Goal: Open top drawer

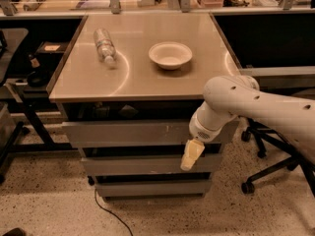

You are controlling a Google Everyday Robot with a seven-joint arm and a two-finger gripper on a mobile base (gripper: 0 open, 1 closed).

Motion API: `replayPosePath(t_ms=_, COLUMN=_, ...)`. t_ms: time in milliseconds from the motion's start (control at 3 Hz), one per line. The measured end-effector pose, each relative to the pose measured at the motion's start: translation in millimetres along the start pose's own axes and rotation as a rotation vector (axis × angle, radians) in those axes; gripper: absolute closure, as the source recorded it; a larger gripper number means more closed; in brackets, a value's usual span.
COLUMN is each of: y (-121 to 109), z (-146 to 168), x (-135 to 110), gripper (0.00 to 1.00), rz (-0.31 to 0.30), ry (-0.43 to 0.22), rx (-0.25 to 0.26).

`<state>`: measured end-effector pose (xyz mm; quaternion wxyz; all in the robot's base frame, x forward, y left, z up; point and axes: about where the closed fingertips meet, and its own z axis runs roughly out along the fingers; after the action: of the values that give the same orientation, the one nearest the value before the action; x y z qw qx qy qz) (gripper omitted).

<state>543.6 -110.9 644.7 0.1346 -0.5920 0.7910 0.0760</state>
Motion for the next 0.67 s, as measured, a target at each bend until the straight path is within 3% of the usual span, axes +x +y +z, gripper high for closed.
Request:
replayPosePath(t_ms=333, y=9, z=-6, x=7, gripper=0.00, rz=0.008, ry=0.011, rx=-0.018)
replayPosePath(t_ms=667, y=39, z=-24, x=23, gripper=0.00, rz=0.027, ry=0.029, rx=-0.063)
